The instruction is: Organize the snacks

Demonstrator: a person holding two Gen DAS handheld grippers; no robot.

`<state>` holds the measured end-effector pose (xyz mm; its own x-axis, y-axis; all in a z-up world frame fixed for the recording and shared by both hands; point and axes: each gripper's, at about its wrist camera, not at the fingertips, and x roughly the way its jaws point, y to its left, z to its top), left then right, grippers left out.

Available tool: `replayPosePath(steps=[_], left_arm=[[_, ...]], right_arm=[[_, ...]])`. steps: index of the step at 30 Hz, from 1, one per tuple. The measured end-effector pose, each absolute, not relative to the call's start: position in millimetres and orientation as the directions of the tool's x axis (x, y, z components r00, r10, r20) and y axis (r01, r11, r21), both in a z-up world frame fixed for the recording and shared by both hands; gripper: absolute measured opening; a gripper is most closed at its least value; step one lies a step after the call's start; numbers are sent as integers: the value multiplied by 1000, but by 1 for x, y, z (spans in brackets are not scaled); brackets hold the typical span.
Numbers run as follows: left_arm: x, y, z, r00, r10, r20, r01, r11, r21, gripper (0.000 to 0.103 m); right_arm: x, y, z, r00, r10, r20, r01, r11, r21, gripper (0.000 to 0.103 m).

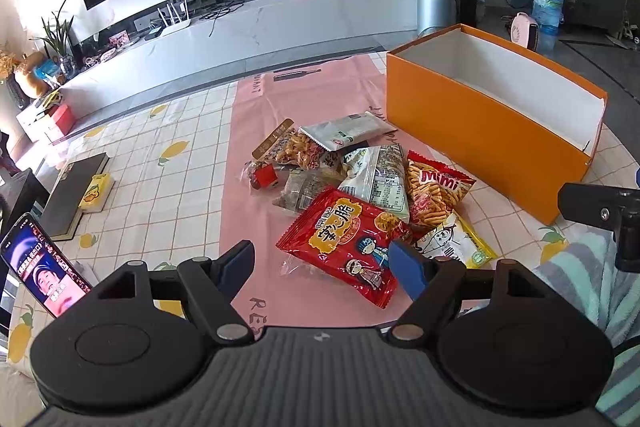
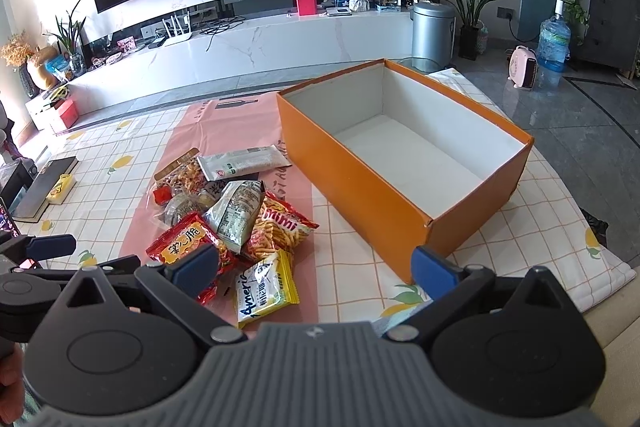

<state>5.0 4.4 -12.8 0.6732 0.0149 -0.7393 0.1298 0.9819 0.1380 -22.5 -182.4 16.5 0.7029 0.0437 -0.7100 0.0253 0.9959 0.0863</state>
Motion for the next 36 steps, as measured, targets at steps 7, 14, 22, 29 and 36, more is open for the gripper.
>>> replayPosePath(steps=[7,14,22,29,36], left_arm=[[5,5,-13,672,19,-741,126,982,139,89],[4,7,-12,673,17,-740,124,983,136,89],[4,8,-9,673,18,-739,117,984,131,89],[4,10,-9,671,16,-741,115,986,125,89],[5,13,-9,670,13,-742,112,987,119,89]], right_arm=[[-23,-181,17,705,45,-708,16,997,80,99],[-24,-181,17,708,44,-705,17,997,79,99],[-25,-177,16,710,44,-703,6,998,68,99],[-25,-174,15,710,49,-702,-3,998,67,99],[-22,-170,14,705,47,-707,-16,999,50,99]])
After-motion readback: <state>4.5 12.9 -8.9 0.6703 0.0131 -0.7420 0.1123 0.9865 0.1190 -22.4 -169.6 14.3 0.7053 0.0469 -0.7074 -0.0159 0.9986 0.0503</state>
